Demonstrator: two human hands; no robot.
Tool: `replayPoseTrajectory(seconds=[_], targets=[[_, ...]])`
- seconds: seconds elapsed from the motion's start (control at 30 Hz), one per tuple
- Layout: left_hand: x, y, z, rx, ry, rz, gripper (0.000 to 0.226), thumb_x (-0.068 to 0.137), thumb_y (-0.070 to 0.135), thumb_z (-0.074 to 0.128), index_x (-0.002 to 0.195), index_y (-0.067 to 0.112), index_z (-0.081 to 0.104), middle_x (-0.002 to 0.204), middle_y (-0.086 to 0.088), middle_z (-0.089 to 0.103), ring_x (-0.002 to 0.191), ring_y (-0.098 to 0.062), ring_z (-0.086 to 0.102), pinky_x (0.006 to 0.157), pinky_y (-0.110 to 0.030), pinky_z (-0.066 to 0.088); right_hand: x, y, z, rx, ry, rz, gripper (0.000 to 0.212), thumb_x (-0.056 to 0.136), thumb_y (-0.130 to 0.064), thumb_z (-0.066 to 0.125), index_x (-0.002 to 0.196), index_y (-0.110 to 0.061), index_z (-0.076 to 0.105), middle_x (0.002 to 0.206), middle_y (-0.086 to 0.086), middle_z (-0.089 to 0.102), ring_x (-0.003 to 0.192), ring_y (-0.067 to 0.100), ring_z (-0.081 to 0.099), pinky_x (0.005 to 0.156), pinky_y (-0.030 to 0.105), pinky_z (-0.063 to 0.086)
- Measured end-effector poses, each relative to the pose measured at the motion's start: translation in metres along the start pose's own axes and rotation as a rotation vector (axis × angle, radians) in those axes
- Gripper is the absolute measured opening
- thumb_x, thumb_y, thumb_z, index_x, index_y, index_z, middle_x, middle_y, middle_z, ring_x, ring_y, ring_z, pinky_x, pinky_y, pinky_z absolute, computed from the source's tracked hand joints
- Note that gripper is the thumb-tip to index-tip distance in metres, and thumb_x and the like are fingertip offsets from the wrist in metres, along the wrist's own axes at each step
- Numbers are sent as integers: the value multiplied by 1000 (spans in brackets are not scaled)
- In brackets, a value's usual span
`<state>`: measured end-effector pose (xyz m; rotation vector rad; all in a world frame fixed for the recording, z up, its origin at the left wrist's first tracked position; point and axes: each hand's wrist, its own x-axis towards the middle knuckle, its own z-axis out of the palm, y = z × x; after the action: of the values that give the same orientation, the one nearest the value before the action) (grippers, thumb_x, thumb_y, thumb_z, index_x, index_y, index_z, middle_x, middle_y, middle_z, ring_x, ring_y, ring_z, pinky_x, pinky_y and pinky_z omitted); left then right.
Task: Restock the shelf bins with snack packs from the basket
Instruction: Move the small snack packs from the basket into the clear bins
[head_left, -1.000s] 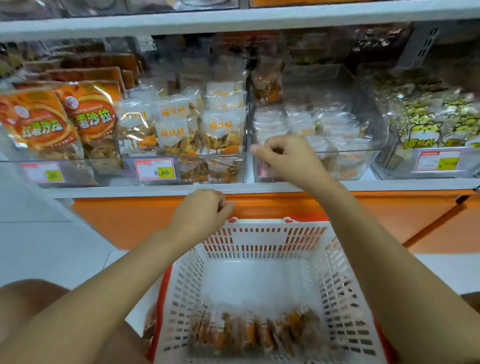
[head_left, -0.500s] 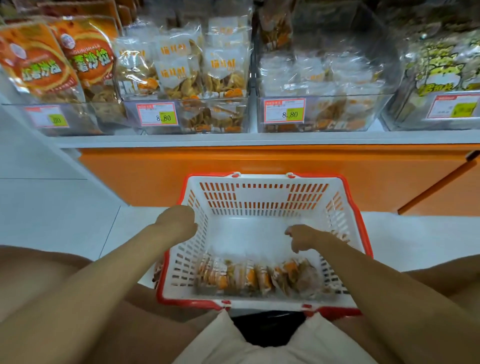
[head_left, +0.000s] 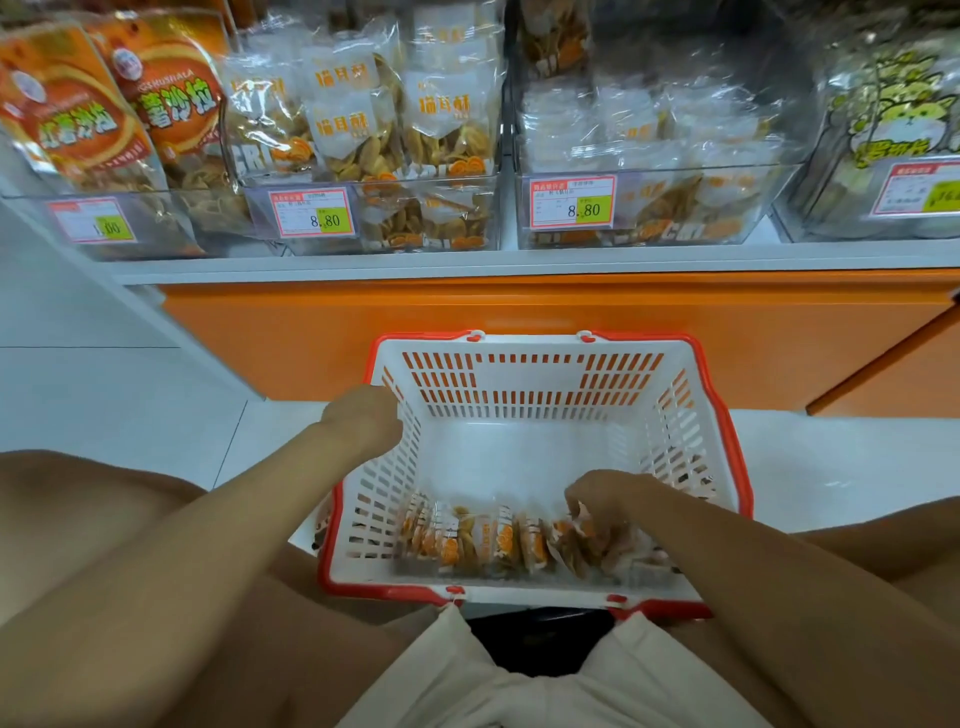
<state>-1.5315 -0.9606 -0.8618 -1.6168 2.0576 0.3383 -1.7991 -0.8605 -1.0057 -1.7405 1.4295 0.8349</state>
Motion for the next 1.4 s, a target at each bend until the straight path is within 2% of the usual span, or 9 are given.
replayPoseTrajectory(seconds=[0.13,0.27,0.37,0.5,0.6,0.77,1.0,1.27,1.4], targets=[[6,0,-12,13,10,-7,29,100,21,42,123,6,52,117,-10,59,93,-21,55,71,-26,43,-5,-4,7,-145,-109,90,18,77,-12,74,85,-5,60,82,6,56,77,22,55,73,33,51],[8,3,-20,-1,-31,-12,31,100,23,44,125,6,52,110,-6,60,86,-18,51,63,-24,41,-15,18,-17,159,42,142,20,74,-19,72,69,-12,54,70,0,54,64,15,51,66,26,46],[5,12,-32,-89,-82,23,40,97,29,52,127,2,54,86,-2,54,78,-17,51,57,-20,37,-40,36,-66,383,159,49,17,77,-30,74,80,-17,64,78,-4,62,74,12,57,71,21,46],[-6,30,-61,-508,-141,255,42,88,34,66,123,11,62,120,-4,64,96,-14,62,83,-24,51,-94,40,-130,722,387,-150,26,81,-29,73,102,-16,67,100,1,70,93,18,65,85,33,52],[-19,44,-83,-820,-216,370,46,83,37,69,123,15,61,111,-4,68,99,-14,66,89,-28,54,-138,22,-161,1019,510,-387,20,81,-8,72,97,-6,61,89,3,72,80,17,69,73,26,57],[-26,61,-122,-1077,-29,513,20,85,19,68,103,9,70,94,-13,74,88,-21,70,85,-33,56,-174,2,-185,1197,769,-558,47,65,-12,76,110,-4,62,104,4,70,90,24,68,78,37,58],[-33,63,-187,-1093,302,629,16,87,22,66,88,7,70,73,-4,71,69,-13,67,69,-25,57,-209,0,-217,939,1031,-341,22,71,-37,78,87,-22,73,94,7,72,92,22,67,89,40,54],[5,59,-209,-1031,550,485,19,94,22,57,82,13,69,75,-2,72,70,-19,70,71,-45,59,-200,49,-319,1202,1313,-292,29,77,-16,78,104,-9,68,103,11,71,88,18,67,90,33,53],[14,63,-210,-910,578,494,24,95,21,54,74,13,65,68,1,70,58,-9,67,67,-33,59,-167,89,-384,1086,1134,-49,49,70,-31,82,112,-12,64,106,8,69,93,24,67,80,41,57]])
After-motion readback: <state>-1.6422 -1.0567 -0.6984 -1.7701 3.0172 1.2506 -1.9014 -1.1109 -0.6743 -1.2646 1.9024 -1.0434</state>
